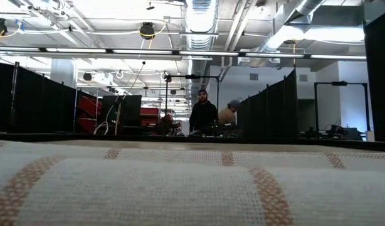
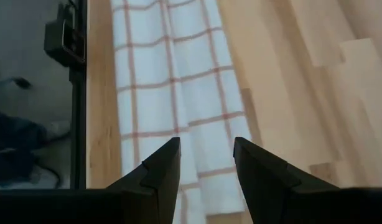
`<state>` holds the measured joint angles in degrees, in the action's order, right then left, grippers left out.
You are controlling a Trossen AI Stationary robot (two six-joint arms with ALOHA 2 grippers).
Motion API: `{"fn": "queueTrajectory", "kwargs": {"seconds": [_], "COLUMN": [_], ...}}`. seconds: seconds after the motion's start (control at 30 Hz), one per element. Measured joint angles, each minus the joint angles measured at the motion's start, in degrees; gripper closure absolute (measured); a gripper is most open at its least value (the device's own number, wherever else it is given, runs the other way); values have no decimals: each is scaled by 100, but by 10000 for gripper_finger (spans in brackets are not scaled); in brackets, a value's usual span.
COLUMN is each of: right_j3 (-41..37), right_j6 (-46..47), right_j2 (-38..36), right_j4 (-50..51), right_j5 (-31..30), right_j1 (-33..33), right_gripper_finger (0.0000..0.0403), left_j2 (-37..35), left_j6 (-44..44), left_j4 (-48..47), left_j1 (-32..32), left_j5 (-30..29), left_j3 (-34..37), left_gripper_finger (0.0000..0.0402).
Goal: Roll towel
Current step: Roll the white patterned towel
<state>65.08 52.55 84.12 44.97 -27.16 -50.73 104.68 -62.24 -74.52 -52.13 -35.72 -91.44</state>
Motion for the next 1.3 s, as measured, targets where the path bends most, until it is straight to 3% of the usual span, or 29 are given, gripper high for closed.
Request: {"fn": "queueTrajectory", "kwargs": {"seconds": [0.2,0.4,0.77,0.9,1.07,1.3], "right_j3": [850,1511,1534,1532,1532,1530], "right_j6": [163,313,505,339,-317,78], "right_j2": [1117,1995,2212,2212,2212,2336], "right_j4": [684,1328,1475,1311,284,57], "right_j5": [-83,-496,-381,188,465,534], "right_j1": [-281,-511,-335,-189,-330,-580], "right_gripper_finger": [266,266,266,266,266,266], "left_j2": [718,982,973,973,1066,1524], "left_j6": [-837,-788,-347,337,1174,1141], "left_j4": [-486,-573,-367,-5,1015,1212], "left_j1": [-460,-583,-325,-171,-243,-483], "left_j5": [-805,-809,-774,-117,631,1321], "left_j3": [-536,-592,-594,-593,-594,-828], "left_gripper_finger": [277,277,277,277,277,277]}}
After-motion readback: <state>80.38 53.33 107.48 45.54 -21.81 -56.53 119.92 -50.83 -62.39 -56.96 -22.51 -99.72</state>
